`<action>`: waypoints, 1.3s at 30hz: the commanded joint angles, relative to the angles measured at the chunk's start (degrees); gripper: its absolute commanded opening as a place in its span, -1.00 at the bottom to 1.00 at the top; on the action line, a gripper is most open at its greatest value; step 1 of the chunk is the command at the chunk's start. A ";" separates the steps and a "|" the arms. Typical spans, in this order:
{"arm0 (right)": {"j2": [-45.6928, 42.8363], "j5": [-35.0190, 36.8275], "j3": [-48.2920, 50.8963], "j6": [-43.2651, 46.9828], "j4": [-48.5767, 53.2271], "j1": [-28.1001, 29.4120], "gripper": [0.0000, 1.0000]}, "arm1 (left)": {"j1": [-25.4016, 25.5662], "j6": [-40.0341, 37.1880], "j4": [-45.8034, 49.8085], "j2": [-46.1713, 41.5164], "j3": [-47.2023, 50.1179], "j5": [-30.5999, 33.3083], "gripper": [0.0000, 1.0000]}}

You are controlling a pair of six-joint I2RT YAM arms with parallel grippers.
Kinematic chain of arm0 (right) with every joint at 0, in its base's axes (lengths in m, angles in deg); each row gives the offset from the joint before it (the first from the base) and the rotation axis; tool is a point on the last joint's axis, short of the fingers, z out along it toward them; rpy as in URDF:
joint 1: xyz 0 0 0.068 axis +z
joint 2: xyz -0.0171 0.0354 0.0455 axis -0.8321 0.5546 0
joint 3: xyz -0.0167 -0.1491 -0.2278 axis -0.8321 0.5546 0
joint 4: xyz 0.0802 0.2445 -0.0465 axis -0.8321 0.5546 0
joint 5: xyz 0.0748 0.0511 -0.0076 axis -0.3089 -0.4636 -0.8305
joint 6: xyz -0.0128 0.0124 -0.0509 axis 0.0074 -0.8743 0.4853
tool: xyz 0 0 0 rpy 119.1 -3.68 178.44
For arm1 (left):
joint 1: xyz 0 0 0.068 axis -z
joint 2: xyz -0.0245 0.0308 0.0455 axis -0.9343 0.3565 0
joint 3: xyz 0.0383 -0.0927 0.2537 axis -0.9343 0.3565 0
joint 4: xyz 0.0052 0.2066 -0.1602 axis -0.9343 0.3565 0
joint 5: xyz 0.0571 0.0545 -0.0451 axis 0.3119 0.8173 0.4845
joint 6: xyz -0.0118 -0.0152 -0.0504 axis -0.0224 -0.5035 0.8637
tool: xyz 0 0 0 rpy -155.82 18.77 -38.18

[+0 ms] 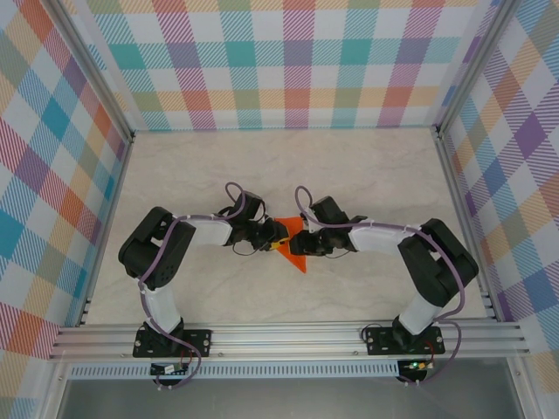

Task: Fold a paper plane with a square sheet of paper (fold left side to right side)
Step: Fourth fold the wing at the center of the table.

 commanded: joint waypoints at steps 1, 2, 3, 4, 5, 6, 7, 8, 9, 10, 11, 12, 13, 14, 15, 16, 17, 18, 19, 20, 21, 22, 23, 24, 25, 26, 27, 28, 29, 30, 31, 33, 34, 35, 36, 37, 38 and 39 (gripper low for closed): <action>1.08 1.71 -2.69 1.39 3.05 1.29 -0.15 | 0.98 -0.57 -0.80 1.38 0.82 0.34 -0.40; 1.27 2.31 -2.97 1.56 3.74 1.73 -0.15 | 0.98 -0.58 -0.87 1.34 0.80 0.26 -0.40; 1.31 2.58 -2.99 1.45 4.12 2.03 -0.15 | 0.97 -0.60 -0.87 1.35 0.80 0.25 -0.41; 1.39 3.13 -2.99 1.27 4.66 2.47 -0.17 | 1.01 -0.62 -0.87 1.33 0.76 0.32 -0.41; 1.34 3.75 -2.94 1.21 4.96 2.82 -0.19 | 0.97 -0.62 -0.87 1.29 0.68 0.19 -0.41; 1.35 4.33 -2.90 1.20 5.40 3.24 -0.20 | 0.99 -0.57 -0.87 1.38 0.70 0.26 -0.41; 1.42 4.99 -2.96 1.15 5.97 3.60 -0.21 | 1.04 -0.55 -0.95 1.36 0.71 0.25 -0.41; 1.60 5.46 -3.01 1.14 6.56 3.96 -0.21 | 1.02 -0.51 -0.95 1.47 0.65 0.24 -0.41; 1.74 5.64 -3.15 1.24 6.91 4.28 -0.22 | 1.02 -0.64 -0.95 1.49 0.52 0.21 -0.41; 1.80 5.84 -3.17 1.18 7.16 4.49 -0.23 | 1.06 -0.64 -1.04 1.47 0.54 0.25 -0.41; 1.75 6.10 -3.03 1.13 7.27 4.77 -0.25 | 1.06 -0.51 -0.96 1.57 0.49 0.19 -0.41; 1.51 6.54 -2.91 0.97 7.53 5.11 -0.27 | 1.10 -0.56 -1.04 1.58 0.53 0.17 -0.41; 1.36 7.08 -2.86 1.00 7.79 5.28 -0.26 | 1.06 -0.51 -1.09 1.67 0.50 0.16 -0.41; 1.05 7.58 -2.73 0.96 8.12 5.52 -0.27 | 1.06 -0.50 -0.97 1.67 0.51 0.24 -0.41; 0.67 8.08 -2.73 0.96 8.60 5.69 -0.26 | 1.06 -0.56 -0.97 1.67 0.56 0.26 -0.41; 0.39 8.47 -2.89 1.04 9.07 5.74 -0.27 | 1.06 -0.58 -0.97 1.59 0.58 0.25 -0.42; 0.09 9.09 -2.93 1.17 9.65 6.07 -0.27 | 1.06 -0.57 -0.95 1.65 0.51 0.19 -0.42; -0.09 9.67 -2.97 1.37 10.26 6.39 -0.28 | 1.06 -0.58 -1.04 1.67 0.57 0.23 -0.42; -0.23 10.34 -3.06 1.58 10.81 6.70 -0.28 | 1.06 -0.58 -1.13 1.80 0.52 0.13 -0.42; -0.19 10.93 -3.24 1.72 11.43 6.95 -0.29 | 1.09 -0.58 -1.13 1.76 0.55 0.16 -0.42; -0.19 11.20 -3.38 1.77 11.86 7.06 -0.29 | 1.06 -0.57 -1.13 1.82 0.58 0.17 -0.42; -0.10 11.31 -3.34 1.75 12.04 7.24 -0.32 | 1.06 -0.61 -1.14 1.84 0.52 0.17 -0.42; -0.18 11.40 -3.34 1.74 12.19 7.38 -0.35 | 1.06 -0.56 -1.13 1.79 0.49 0.17 -0.42; -0.26 11.41 -3.28 1.68 12.28 7.56 -0.38 | 1.06 -0.64 -1.13 1.83 0.54 0.15 -0.42; -0.34 11.63 -3.26 1.66 12.39 7.77 -0.41 | 1.06 -0.58 -1.13 1.84 0.49 0.01 -0.42; -0.37 11.74 -3.25 1.74 12.51 7.85 -0.47 | 1.05 -0.58 -1.05 1.84 0.49 0.15 -0.42; -0.36 11.99 -3.25 1.70 12.60 7.85 -0.52 | 1.06 -0.60 -1.04 1.80 0.49 0.17 -0.43; -0.36 12.23 -3.25 1.70 12.77 7.86 -0.54 | 1.06 -0.66 -0.96 1.90 0.39 0.17 -0.43; -0.45 12.68 -3.25 1.66 12.80 7.88 -0.55 | 1.06 -0.66 -0.87 1.85 0.31 0.21 -0.43; -0.36 13.29 -3.25 1.59 13.09 7.86 -0.54 | 1.06 -0.66 -0.95 1.94 0.30 0.17 -0.43; -0.34 13.70 -3.42 1.64 13.34 7.86 -0.53 | 1.06 -0.70 -0.95 2.01 0.27 0.10 -0.43; -0.48 14.37 -3.86 1.70 13.96 7.91 -0.46 | 1.06 -0.68 -0.95 2.02 0.28 0.15 -0.43; -0.81 14.50 -4.03 1.76 14.20 7.86 -0.46 | 1.06 -0.66 -0.87 2.01 0.26 0.16 -0.43; -1.60 14.70 -4.21 1.88 14.60 7.95 -0.45 | 1.06 -0.66 -0.87 2.02 0.27 0.12 -0.43; -2.53 15.14 -4.29 2.00 14.98 7.99 -0.45 | 1.06 -0.67 -0.87 1.95 0.21 0.23 -0.43; -3.37 15.66 -4.40 2.09 15.53 8.14 -0.44 | 1.06 -0.66 -0.80 1.95 0.11 0.10 -0.43; -4.13 16.39 -4.48 2.25 16.39 8.51 -0.43 | 1.06 -0.67 -0.78 1.94 -0.01 0.17 -0.43; -4.65 17.75 -4.65 2.39 17.45 9.32 -0.43 | 1.06 -0.66 -0.78 1.91 -0.07 0.15 -0.43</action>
